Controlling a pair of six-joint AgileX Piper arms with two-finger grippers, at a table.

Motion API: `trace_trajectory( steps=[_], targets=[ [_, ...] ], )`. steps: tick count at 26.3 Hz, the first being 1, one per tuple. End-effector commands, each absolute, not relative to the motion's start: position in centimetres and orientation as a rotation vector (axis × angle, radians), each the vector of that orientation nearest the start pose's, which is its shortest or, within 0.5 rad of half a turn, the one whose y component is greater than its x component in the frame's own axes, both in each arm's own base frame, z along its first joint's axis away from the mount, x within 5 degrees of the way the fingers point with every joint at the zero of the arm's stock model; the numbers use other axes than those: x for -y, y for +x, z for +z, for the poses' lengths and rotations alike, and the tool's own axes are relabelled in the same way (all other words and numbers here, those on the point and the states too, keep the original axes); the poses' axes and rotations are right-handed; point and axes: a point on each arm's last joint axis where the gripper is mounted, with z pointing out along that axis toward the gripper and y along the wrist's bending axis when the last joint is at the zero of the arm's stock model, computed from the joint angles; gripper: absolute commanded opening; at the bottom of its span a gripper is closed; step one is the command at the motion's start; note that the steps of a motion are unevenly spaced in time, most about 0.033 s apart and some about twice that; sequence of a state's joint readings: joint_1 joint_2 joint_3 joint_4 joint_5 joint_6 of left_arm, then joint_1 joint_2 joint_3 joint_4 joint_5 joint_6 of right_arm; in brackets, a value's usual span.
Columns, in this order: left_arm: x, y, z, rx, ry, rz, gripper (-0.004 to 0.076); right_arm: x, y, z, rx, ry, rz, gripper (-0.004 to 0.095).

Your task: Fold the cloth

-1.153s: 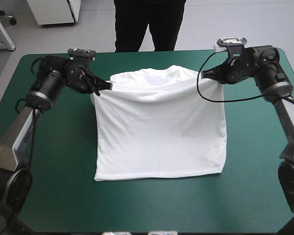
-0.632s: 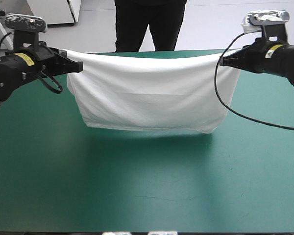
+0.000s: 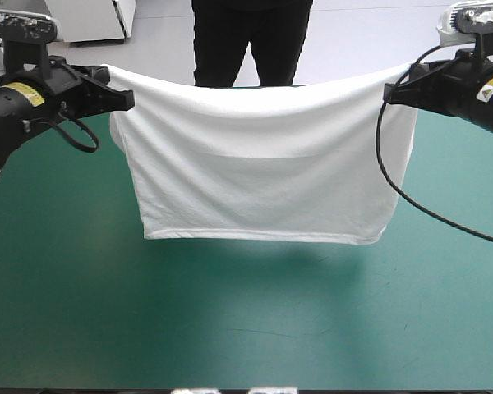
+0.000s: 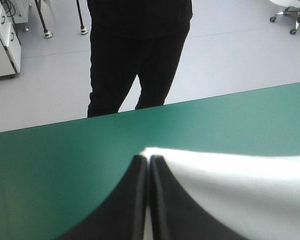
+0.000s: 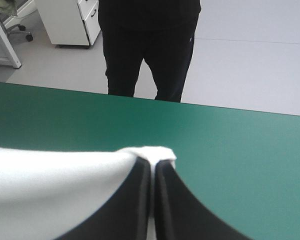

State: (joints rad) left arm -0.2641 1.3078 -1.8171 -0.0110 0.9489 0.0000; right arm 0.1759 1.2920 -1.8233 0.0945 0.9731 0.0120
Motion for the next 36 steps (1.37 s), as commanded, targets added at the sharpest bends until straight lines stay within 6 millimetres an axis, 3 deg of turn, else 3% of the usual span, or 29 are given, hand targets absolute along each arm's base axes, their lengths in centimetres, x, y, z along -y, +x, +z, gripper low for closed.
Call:
trace_trajectory(
  steps=[1, 6, 10, 14, 18, 24, 27, 36],
  targets=[
    [7.0, 25.4, 54.6, -1.742, 0.232, -0.209, -0.0009, -5.0, 25.2, 54.7, -1.783, -0.144, 0.231, -0.0017],
    [8.6, 31.4, 54.8, -1.597, 0.213, -0.214, -0.0009, -5.9, 32.3, 54.5, -1.749, -0.143, 0.185, -0.0017],
    [9.1, 33.2, 54.6, -1.622, 0.218, -0.205, -0.0009, -6.3, 34.2, 54.5, -1.763, -0.147, 0.182, -0.0017],
    [9.5, 34.7, 51.8, -1.789, 0.263, -0.172, -0.0009, -6.4, 36.1, 50.7, -1.924, -0.180, 0.136, -0.0017],
    [9.9, 35.9, 47.2, -1.990, 0.322, -0.147, -0.0009, -6.7, 37.3, 46.3, -2.077, -0.193, 0.126, -0.0017],
    [10.1, 35.7, 38.9, -2.345, 0.420, -0.128, -0.0009, -6.7, 37.4, 38.2, -2.410, -0.250, 0.094, -0.0017],
    [10.1, 34.8, 35.8, -2.453, 0.464, -0.144, -0.0009, -6.5, 36.5, 35.3, -2.541, -0.266, 0.085, -0.0017],
    [9.2, 31.6, 30.6, -2.660, 0.499, -0.128, -0.0009, -6.2, 32.8, 30.1, -2.785, -0.315, 0.114, -0.0017]
  ],
)
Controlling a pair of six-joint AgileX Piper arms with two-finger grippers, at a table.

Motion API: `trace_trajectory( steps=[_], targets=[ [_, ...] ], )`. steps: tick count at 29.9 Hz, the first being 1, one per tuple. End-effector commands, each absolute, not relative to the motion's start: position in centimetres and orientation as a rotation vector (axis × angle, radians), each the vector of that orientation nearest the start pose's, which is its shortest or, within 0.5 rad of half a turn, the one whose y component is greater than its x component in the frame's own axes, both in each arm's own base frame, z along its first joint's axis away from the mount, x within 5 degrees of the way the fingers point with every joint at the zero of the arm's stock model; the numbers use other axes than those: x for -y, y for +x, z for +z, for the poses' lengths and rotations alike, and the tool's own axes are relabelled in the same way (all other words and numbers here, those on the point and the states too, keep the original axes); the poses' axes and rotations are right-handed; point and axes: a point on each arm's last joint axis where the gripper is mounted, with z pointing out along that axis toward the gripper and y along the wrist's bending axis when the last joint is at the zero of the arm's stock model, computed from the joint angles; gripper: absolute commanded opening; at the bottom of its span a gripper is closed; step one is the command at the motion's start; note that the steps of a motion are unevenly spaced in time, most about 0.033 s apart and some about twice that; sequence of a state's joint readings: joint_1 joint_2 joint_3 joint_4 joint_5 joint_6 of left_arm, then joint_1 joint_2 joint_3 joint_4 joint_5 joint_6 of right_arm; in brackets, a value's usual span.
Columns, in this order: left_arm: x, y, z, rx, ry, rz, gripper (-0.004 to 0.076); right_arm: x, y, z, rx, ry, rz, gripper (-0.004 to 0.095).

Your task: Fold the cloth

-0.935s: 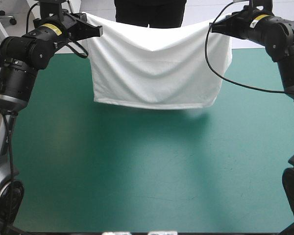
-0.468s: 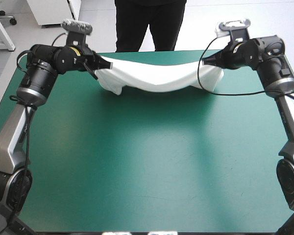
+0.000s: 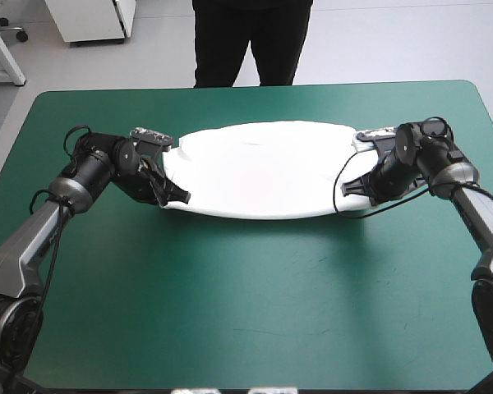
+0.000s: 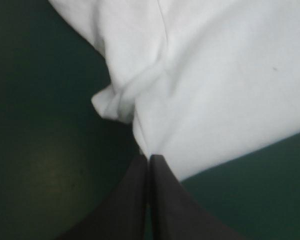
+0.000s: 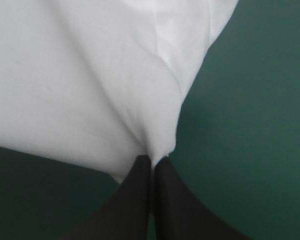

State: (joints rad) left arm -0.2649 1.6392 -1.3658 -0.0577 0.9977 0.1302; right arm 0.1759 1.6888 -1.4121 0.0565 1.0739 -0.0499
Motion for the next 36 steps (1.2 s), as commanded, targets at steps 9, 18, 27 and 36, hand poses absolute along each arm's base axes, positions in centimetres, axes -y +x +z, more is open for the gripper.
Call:
trace_trajectory(
  steps=[9, 18, 27, 36],
  targets=[
    [8.4, 27.8, 26.2, -2.839, 0.504, -0.152, -0.0009, -6.0, 30.2, 25.7, -2.964, -0.352, 0.139, -0.0017],
    [7.5, 23.9, 25.2, -2.878, 0.492, -0.169, -0.0009, -6.0, 27.5, 24.7, -3.017, -0.360, 0.215, -0.0017],
    [7.9, 23.5, 25.2, -2.878, 0.485, -0.265, -0.0008, -5.9, 26.1, 24.5, -3.026, -0.377, 0.234, 0.0029],
    [7.0, 22.6, 25.1, -2.991, 0.528, -0.142, 0.0129, -5.8, 25.4, 25.6, -3.051, -0.410, 0.243, 0.0567]
  ],
)
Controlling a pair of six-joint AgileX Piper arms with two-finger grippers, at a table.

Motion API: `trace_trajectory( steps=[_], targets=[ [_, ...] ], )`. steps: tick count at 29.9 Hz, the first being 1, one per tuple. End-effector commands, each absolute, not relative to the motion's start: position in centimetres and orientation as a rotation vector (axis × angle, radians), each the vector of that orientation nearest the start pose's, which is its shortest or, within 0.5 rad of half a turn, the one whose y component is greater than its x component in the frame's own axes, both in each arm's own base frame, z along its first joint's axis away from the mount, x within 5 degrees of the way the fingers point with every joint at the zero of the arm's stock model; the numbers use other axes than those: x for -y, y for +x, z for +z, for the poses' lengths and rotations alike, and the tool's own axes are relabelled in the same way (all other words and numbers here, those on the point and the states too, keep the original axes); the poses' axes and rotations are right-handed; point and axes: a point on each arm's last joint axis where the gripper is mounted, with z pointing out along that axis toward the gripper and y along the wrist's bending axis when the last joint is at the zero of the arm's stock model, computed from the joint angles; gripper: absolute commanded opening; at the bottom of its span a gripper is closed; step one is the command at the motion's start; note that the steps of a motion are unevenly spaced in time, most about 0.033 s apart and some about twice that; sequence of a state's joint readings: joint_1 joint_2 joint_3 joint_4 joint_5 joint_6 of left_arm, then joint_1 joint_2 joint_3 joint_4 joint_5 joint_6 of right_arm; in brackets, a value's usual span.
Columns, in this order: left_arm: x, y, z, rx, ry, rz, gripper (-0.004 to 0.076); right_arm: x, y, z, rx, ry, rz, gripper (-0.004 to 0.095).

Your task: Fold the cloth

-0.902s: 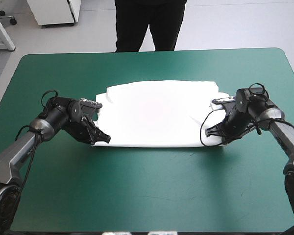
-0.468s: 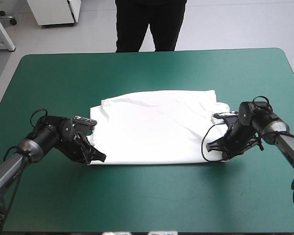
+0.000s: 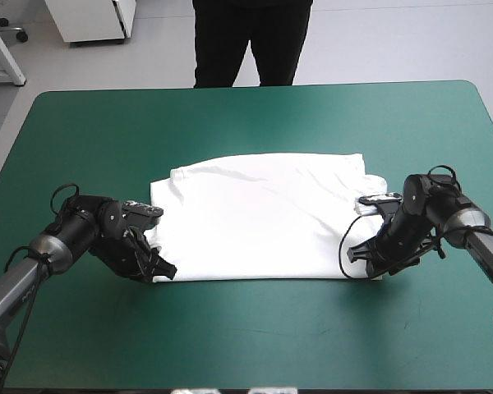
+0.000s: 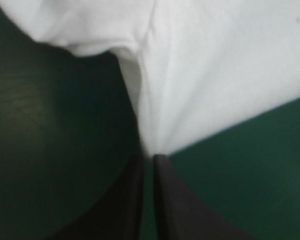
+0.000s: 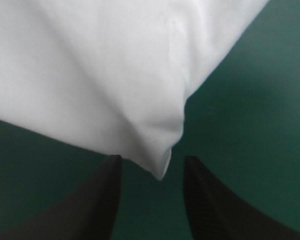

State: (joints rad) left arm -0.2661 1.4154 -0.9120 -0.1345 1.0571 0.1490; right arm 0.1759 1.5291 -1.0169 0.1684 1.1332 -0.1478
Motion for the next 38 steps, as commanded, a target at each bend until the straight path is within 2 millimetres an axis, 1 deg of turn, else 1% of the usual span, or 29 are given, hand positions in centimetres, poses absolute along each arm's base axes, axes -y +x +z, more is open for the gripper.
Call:
trace_trajectory(
  steps=[1, 3, 5, 8, 10, 13, 15, 16, 18, 21, 26, 30, 32, 38],
  targets=[
    [6.8, 22.5, 25.4, -2.993, 0.521, -0.116, 0.0162, -5.7, 25.3, 26.2, -3.038, -0.405, 0.232, 0.0614],
    [6.6, 22.3, 26.3, -2.972, 0.497, -0.085, 0.0221, -5.6, 25.2, 27.6, -2.994, -0.393, 0.212, 0.0639],
    [6.4, 22.4, 28.3, -2.910, 0.473, -0.066, 0.0276, -5.3, 25.1, 29.5, -2.923, -0.362, 0.170, 0.0635],
    [6.0, 22.8, 32.5, -2.767, 0.396, -0.012, 0.0347, -4.6, 25.1, 32.7, -2.793, -0.293, 0.066, 0.0635],
    [5.5, 23.3, 35.6, -2.653, 0.335, 0.037, 0.0398, -3.9, 25.2, 34.9, -2.686, -0.219, -0.018, 0.0635],
    [5.1, 24.4, 39.2, -2.499, 0.292, 0.109, 0.0468, -3.2, 25.4, 37.5, -2.555, -0.153, -0.099, 0.0635],
    [4.9, 25.6, 40.5, -2.436, 0.267, 0.117, 0.0480, -3.0, 25.5, 38.7, -2.507, -0.135, -0.112, 0.0635],
    [4.7, 26.4, 40.6, -2.437, 0.253, 0.120, 0.0480, -3.0, 25.6, 39.2, -2.491, -0.133, -0.114, 0.0635],
    [4.3, 27.9, 40.0, -2.467, 0.220, 0.115, 0.0480, -3.0, 25.6, 39.8, -2.470, -0.130, -0.111, 0.0635],
    [3.7, 30.7, 37.5, -2.534, 0.171, 0.091, 0.0480, -3.0, 25.6, 40.0, -2.463, -0.138, -0.115, 0.0635],
    [4.5, 34.4, 32.5, -2.667, 0.190, 0.024, 0.0480, -3.0, 25.5, 40.0, -2.467, -0.137, -0.114, 0.0635],
    [5.2, 36.2, 29.6, -2.722, 0.176, -0.045, 0.0480, -3.0, 25.5, 40.0, -2.467, -0.137, -0.114, 0.0635],
    [5.4, 37.0, 28.7, -2.738, 0.170, -0.060, 0.0480, -3.0, 25.5, 40.0, -2.467, -0.139, -0.114, 0.0635],
    [5.7, 39.0, 27.3, -2.772, 0.171, -0.061, 0.0480, -3.0, 25.5, 40.0, -2.467, -0.142, -0.115, 0.0635]
  ],
)
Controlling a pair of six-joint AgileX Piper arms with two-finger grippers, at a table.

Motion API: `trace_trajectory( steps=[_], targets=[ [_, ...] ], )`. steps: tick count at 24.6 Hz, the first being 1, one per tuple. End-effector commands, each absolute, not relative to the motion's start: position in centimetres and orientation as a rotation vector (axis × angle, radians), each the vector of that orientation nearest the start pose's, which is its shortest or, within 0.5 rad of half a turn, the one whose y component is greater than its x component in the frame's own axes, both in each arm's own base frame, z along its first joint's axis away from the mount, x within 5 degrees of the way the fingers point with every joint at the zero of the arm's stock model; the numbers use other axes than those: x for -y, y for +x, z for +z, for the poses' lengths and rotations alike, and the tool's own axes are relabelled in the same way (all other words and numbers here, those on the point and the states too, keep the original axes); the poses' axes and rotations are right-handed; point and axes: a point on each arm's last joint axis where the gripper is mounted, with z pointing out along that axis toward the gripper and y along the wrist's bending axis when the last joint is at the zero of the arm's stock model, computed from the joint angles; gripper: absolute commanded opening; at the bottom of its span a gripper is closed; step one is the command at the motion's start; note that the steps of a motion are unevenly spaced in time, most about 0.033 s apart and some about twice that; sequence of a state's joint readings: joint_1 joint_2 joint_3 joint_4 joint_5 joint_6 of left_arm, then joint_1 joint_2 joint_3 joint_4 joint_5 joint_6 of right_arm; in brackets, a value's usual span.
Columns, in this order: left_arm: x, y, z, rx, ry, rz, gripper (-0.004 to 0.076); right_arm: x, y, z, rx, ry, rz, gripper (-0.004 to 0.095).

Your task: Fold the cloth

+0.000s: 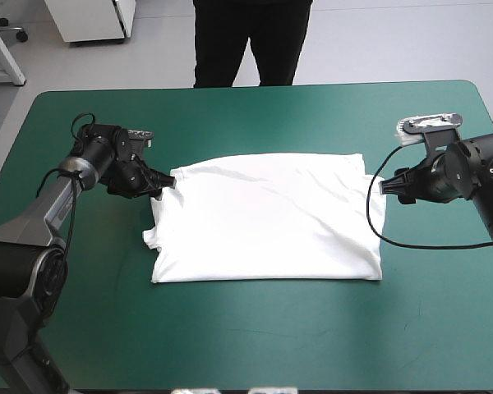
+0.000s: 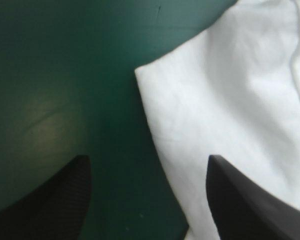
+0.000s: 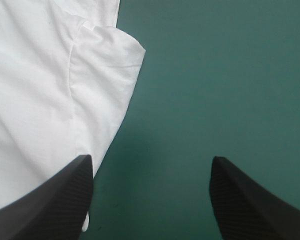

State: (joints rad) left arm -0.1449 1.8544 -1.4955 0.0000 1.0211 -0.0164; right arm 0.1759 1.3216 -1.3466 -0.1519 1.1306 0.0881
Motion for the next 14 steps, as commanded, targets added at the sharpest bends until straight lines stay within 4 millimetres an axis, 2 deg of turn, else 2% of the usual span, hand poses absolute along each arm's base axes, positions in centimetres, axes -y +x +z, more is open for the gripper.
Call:
trace_trajectory(
  steps=[1, 9, 11, 13, 14],
  targets=[
    [5.8, 39.3, 27.1, -2.780, 0.172, -0.060, 0.0480, -3.0, 25.5, 40.0, -2.467, -0.142, -0.115, 0.0635],
    [6.4, 40.9, 24.9, -2.856, 0.131, -0.114, 0.0471, -3.0, 25.5, 40.0, -2.473, -0.141, -0.112, 0.0635],
    [6.4, 41.0, 24.4, -2.878, 0.116, -0.116, 0.0419, -3.0, 25.5, 40.0, -2.473, -0.141, -0.112, 0.0635],
    [6.4, 41.1, 24.2, -2.883, 0.116, -0.115, 0.0323, -3.0, 25.5, 40.0, -2.473, -0.141, -0.112, 0.0635],
    [6.4, 41.1, 24.2, -2.879, 0.116, -0.116, 0.0237, -3.1, 25.5, 40.0, -2.474, -0.139, -0.098, 0.0635]
  ],
)
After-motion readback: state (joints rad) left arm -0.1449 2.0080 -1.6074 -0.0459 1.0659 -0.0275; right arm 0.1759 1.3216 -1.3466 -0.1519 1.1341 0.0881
